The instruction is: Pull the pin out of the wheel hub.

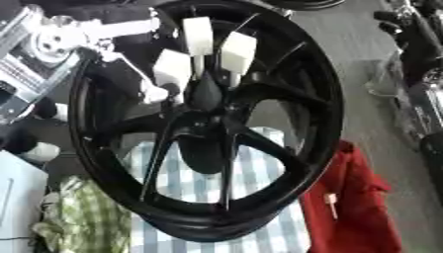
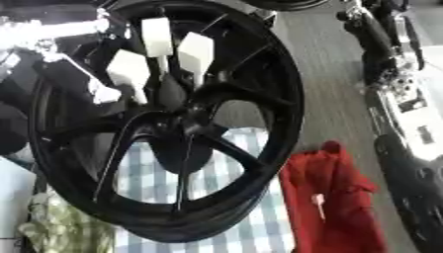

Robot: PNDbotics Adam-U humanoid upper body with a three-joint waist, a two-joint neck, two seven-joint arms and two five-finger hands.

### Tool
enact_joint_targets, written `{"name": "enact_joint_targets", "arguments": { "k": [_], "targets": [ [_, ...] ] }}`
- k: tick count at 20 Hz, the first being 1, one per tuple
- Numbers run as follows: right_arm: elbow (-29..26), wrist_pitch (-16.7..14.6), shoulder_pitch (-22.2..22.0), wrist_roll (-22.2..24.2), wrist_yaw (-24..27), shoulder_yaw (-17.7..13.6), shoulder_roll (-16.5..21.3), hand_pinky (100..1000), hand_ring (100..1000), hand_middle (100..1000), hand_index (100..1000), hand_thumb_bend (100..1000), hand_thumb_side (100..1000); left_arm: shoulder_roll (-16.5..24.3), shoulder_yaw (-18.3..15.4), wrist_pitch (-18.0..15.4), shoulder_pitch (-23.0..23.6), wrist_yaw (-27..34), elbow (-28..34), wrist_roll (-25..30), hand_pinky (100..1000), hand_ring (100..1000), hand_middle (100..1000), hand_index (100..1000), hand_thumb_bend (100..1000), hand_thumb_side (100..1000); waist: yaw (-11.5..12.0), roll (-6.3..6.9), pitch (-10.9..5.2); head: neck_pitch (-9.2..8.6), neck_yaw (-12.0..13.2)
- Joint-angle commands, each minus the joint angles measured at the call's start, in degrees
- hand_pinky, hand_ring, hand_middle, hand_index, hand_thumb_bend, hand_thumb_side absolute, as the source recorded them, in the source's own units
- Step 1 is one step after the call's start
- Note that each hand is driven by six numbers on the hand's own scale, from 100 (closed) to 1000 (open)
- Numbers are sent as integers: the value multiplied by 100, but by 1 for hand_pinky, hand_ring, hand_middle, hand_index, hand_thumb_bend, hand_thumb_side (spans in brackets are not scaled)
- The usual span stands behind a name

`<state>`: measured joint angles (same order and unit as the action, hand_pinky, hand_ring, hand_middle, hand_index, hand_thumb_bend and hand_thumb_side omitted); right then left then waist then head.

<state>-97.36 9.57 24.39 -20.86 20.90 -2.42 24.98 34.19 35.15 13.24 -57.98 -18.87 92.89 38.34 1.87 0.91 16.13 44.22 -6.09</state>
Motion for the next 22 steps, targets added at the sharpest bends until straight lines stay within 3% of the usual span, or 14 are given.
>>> {"name": "enact_joint_targets", "arguments": {
  "k": [1, 16, 22],
  "targets": [
    [-54, -9, 55, 18, -25, -48, 103, 881, 729, 773, 787, 377, 459, 32, -32, 24, -66, -22, 17, -10, 560, 547, 693, 737, 282, 135, -5, -13, -72, -10, 23],
    [-52, -14, 50, 20, -2, -42, 94, 882, 730, 774, 788, 367, 468, 45, -59, -26, -51, 34, 31, -172, 502, 483, 582, 672, 115, 100, -9, -12, -66, -10, 20],
    [-50, -16, 52, 10, 14, -44, 99, 883, 729, 773, 789, 362, 471, 78, -94, -74, -45, -7, 90, -247, 419, 379, 480, 572, 100, 100, -9, -11, -68, -10, 11]
  ]
}}
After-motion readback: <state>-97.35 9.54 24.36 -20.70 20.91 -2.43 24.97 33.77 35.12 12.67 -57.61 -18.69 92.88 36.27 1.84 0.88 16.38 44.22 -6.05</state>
